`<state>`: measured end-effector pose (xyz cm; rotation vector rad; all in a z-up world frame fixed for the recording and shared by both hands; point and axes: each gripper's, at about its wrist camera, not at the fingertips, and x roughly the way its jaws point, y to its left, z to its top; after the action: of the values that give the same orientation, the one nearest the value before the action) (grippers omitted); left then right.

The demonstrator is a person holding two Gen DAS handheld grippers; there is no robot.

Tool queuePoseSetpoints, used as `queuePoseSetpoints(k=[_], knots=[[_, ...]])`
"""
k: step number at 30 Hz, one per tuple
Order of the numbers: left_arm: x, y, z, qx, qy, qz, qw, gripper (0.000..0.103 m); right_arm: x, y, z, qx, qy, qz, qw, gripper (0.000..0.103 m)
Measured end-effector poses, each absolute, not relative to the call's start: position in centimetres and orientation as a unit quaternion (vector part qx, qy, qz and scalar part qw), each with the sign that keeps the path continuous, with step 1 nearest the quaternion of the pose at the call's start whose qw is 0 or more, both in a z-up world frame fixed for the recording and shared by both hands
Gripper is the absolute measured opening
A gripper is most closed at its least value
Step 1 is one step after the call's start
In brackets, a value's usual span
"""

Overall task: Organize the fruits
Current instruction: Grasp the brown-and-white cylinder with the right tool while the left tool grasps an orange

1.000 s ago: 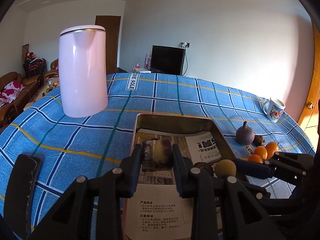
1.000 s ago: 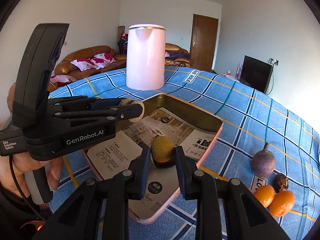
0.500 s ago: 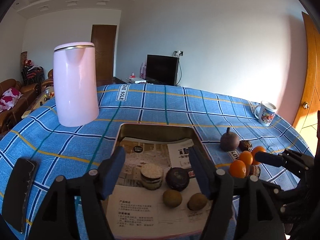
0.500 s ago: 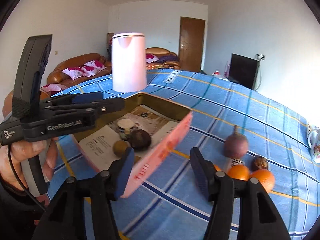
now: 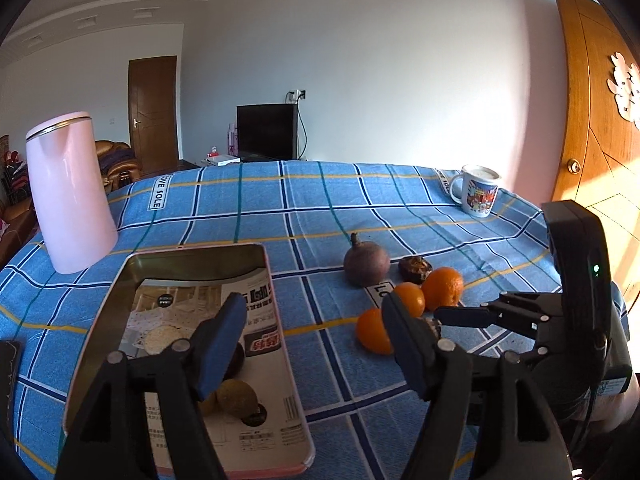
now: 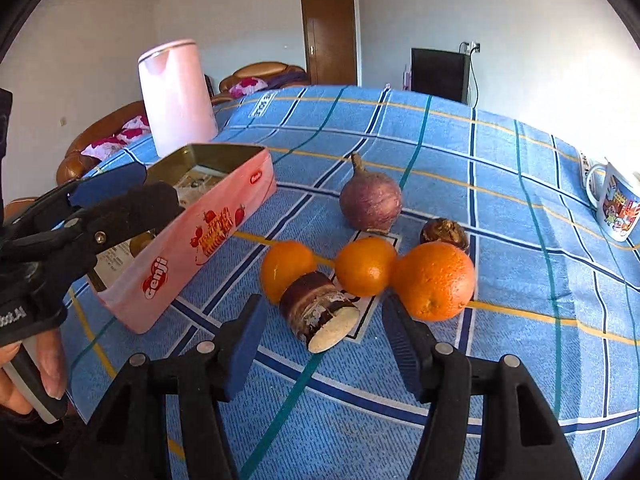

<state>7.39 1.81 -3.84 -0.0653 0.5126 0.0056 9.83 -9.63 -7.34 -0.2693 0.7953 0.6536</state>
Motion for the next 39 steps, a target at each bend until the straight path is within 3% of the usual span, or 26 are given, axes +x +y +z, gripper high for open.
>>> queuePoseSetpoints(k=[1,3,4,13,17,34,37,39], knots=[[7.6,1.6,-3.9,-0.031,0.256,0.002,0.966,0.072,10.1,-9.5,-7.5,-0.126,0.385,0.315,0.858,0.061],[7.8,1.3,-4.1,-0.029,0.260,-0.002,0.965,0.072,10.4,-9.5,-7.8,-0.126,0.392,0.320,0.853,0.047],[7.9,1.1,-4.2,-0.027,0.262,-0.004,0.965,0.072,10.4,-9.7,-7.8,-0.122,0.393,0.321,0.853,0.045],[9.7,-2.3,-4.8,0.010,0.286,-0.030,0.958,0.070,9.6,-15.5,-5.6,-0.071,0.320,0.260,0.908,0.045],[11.0,-3.5,-5.6,0.017,0.317,-0.046,0.947,0.054,10.2,-17.3,-5.4,-0.039,0.324,0.258,0.910,0.045],[15.8,-4.2,-7.9,0.049,0.408,-0.021,0.912,0.049,9.7,-17.6,-5.5,-0.040,0.316,0.264,0.911,0.045],[16.1,-3.6,-8.2,0.038,0.418,-0.021,0.908,0.037,9.8,-17.5,-5.6,-0.041,0.319,0.264,0.909,0.045],[15.8,-3.5,-8.0,0.032,0.414,-0.027,0.909,0.035,9.8,-17.5,-5.6,-0.043,0.318,0.263,0.910,0.045]])
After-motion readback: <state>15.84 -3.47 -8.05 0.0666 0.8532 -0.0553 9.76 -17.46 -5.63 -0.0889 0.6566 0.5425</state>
